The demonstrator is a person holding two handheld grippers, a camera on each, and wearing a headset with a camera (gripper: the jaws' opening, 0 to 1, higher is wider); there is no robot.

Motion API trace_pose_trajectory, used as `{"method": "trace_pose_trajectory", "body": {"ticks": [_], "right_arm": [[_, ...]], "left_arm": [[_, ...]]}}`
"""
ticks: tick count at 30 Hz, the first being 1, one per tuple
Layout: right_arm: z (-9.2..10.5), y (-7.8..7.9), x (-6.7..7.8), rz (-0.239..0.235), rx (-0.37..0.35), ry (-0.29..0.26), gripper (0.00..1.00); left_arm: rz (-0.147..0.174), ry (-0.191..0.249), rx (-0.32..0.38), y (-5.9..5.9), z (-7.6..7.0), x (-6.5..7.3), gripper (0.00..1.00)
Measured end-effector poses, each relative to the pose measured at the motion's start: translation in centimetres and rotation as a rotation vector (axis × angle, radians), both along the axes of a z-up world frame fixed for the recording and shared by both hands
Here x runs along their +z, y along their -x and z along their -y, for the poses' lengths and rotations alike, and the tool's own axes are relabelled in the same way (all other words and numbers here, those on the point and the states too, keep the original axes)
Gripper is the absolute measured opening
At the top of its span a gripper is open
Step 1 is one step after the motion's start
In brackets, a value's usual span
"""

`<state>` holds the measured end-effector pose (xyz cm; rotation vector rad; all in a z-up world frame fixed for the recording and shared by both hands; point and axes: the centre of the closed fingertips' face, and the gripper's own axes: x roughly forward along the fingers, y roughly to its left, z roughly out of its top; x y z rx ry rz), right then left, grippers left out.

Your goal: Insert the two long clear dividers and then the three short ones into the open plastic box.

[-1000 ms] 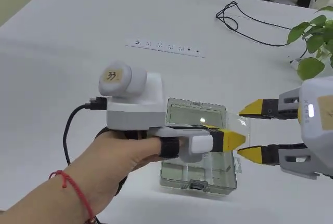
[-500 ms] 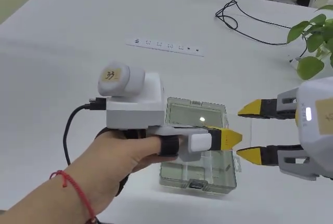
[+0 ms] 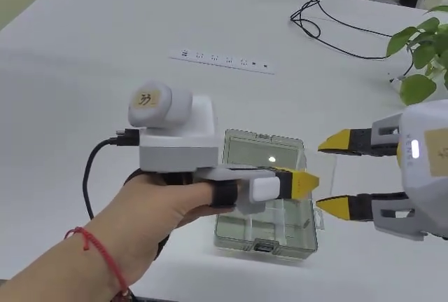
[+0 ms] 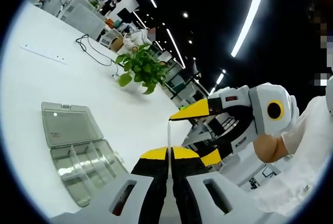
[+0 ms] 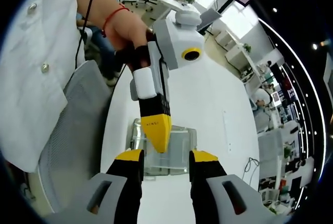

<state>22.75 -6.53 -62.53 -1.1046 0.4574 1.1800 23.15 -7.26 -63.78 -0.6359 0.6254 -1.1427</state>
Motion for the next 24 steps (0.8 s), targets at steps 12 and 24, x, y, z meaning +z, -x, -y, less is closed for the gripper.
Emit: {"method": "trace_pose_trajectory", "body": {"ticks": [12,24], "right_arm": [[0.3,1.0,2.4,-0.327,-0.002,-0.247,0.26],[-0.2,2.8,1.8,-0.536,0.079,-0.258,0.15]], "left_arm": [[0.445,-0.164,-0.154,1.9,-0.5,-0.4,0.00],[0.612,-0.165,-0.252,3.5,0.0,0.6,0.00]]}}
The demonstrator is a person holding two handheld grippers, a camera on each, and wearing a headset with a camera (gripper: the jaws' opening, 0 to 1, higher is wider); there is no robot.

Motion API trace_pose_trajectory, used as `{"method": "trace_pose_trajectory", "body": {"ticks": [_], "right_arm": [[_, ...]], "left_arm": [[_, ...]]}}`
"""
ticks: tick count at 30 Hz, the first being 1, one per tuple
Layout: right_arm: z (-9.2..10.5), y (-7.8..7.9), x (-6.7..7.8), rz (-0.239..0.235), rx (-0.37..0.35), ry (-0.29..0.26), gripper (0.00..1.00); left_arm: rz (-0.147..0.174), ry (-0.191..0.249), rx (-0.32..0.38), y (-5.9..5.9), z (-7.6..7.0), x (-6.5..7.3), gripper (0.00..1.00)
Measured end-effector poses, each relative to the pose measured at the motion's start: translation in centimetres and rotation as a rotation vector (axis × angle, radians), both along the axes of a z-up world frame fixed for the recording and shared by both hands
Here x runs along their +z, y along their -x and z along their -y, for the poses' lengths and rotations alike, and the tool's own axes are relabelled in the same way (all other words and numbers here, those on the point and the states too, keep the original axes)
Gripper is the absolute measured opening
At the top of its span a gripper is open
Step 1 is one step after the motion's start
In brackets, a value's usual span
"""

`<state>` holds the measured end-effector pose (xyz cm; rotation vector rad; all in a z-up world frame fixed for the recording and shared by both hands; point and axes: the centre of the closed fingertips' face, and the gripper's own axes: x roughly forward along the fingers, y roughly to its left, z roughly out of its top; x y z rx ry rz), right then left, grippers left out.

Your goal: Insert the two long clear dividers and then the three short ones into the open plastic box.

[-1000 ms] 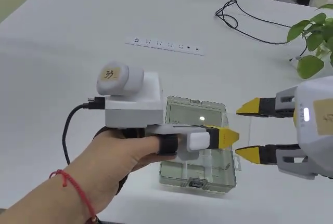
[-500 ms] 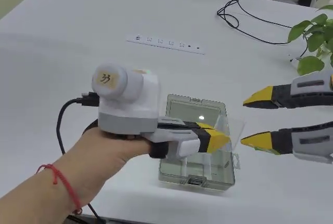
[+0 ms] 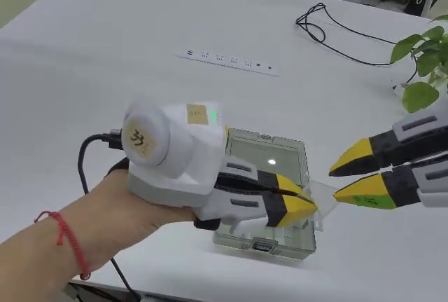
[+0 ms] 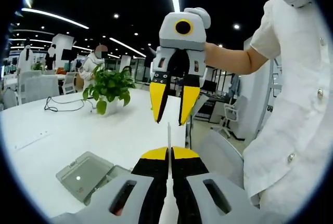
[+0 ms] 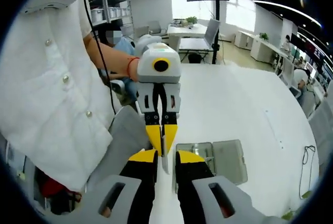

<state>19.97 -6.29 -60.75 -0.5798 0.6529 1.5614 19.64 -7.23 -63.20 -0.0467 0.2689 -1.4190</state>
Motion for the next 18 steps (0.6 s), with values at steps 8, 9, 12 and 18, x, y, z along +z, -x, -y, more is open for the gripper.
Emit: {"method": "trace_pose_trajectory", "body": {"ticks": [8,9,12,18], "right_arm": [[-0.3,0.6,-1.0,-0.029,0.035,0.026,0.13],[-0.4,0.7,-1.1,-0.032,0.038,0.027,0.12],[-0.6,1.0,-1.2,-0.038,0.049,0.028,0.09],[-0.8,1.1,-1.2,-0.036,0.053,0.025,0.05]], "left_arm": [[0.022,0.001,-0.018,0.1,-0.1,0.4,0.00],[0.023,0.003,-0.019,0.2,-0.1,0.5,0.00],[0.027,0.007,-0.023,0.2,-0.1,0.7,0.00],[0.031,0.006,-0.029,0.4,-0.2,0.6,0.00]]}}
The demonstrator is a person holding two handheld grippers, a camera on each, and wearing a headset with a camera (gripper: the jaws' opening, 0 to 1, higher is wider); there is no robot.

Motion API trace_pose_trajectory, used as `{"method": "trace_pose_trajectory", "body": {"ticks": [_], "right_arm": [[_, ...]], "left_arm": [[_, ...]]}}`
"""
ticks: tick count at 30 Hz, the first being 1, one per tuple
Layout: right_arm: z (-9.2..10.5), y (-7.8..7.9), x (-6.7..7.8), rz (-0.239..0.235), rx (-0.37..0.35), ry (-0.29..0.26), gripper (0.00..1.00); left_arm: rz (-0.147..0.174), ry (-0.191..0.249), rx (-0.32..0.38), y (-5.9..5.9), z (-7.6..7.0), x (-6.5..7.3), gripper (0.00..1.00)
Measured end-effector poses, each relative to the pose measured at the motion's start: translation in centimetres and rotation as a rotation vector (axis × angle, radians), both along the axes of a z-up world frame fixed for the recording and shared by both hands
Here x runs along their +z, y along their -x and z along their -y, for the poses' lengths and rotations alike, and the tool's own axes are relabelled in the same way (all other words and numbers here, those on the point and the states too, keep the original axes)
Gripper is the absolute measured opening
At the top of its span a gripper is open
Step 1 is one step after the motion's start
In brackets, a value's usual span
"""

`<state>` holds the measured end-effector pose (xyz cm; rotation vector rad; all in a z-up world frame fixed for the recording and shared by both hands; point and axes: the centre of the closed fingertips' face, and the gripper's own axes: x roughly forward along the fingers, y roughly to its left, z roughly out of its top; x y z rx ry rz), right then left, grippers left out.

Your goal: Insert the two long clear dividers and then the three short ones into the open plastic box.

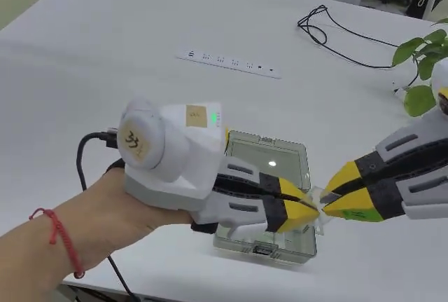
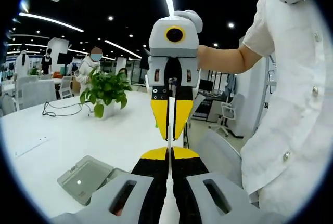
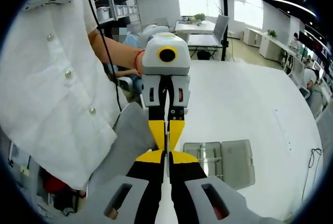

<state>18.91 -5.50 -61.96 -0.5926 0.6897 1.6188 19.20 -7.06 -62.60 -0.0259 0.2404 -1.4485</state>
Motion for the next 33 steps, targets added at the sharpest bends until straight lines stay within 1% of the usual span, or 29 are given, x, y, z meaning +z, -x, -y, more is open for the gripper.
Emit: {"method": "trace_pose_trajectory", "body": {"ticks": [1,6,9,13,18,27,30,33], "right_arm": [[-0.02,-0.03,0.01,0.004,0.002,-0.001,0.03],[-0.14,-0.09,0.11,0.011,0.002,-0.009,0.03],[-0.16,-0.04,0.09,0.007,0.003,-0.012,0.03],[-0.18,-0.07,-0.02,0.014,0.005,-0.012,0.03],[-0.16,0.03,-0.08,0.016,0.006,-0.010,0.03],[-0.20,0.07,-0.16,0.013,0.005,-0.010,0.03],[-0.25,0.10,-0.15,0.011,0.002,-0.009,0.03],[-0.20,0.08,-0.16,0.016,0.001,-0.005,0.03]], "left_arm": [[0.001,0.001,-0.002,0.05,0.01,0.03,0.00],[0.004,0.002,0.005,-0.08,-0.13,0.07,0.00],[0.007,0.001,0.003,0.00,-0.21,0.07,0.00],[0.016,-0.003,0.005,0.00,-0.23,-0.03,0.00],[0.018,-0.003,0.006,0.09,-0.23,-0.10,0.00],[0.011,0.003,0.015,0.15,-0.40,-0.16,0.00],[0.012,0.010,0.019,0.13,-0.46,-0.06,0.00],[0.015,0.008,0.024,0.08,-0.56,-0.08,0.00]]}}
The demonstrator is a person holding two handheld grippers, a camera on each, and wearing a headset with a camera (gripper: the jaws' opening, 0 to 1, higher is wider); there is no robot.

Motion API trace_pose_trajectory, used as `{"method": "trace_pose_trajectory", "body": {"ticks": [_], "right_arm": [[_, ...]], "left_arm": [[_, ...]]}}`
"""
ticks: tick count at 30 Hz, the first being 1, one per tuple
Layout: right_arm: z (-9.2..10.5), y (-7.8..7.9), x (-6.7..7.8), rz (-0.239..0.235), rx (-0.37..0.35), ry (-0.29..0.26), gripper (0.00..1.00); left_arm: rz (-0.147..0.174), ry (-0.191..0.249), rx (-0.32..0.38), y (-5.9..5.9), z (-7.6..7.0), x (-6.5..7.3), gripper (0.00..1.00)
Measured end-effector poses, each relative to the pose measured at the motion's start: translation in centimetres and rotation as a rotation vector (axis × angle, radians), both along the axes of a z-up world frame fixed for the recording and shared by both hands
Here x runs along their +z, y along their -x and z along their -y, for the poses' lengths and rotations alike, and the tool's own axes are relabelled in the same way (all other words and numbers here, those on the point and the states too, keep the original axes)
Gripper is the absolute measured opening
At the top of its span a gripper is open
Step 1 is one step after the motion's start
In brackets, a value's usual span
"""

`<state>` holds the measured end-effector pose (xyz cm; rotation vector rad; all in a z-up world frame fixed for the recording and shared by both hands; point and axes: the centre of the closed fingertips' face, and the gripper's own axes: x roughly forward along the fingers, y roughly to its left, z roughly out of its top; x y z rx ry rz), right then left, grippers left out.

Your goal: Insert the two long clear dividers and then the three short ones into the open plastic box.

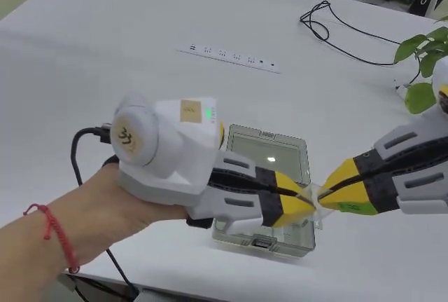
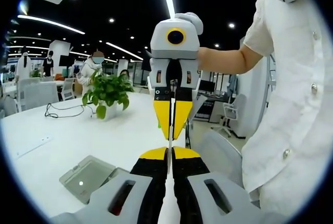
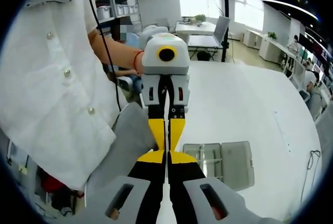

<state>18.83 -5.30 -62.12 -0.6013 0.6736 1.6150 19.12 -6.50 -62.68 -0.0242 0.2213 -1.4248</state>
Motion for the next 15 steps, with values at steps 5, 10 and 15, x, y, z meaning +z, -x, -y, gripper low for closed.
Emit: {"method": "trace_pose_trajectory", "body": {"ticks": [5,10,15], "right_arm": [[0.1,0.0,0.1,0.004,-0.004,0.002,0.03],[0.4,-0.1,0.2,0.012,-0.012,0.006,0.03],[1.2,-0.7,0.1,0.022,-0.033,0.012,0.03]], "left_arm": [[0.002,-0.006,0.012,-0.1,-0.2,-0.1,0.01],[-0.002,-0.016,0.027,-0.2,-0.6,-0.4,0.06],[-0.004,-0.026,0.041,-0.3,-1.1,-0.8,0.13]]}}
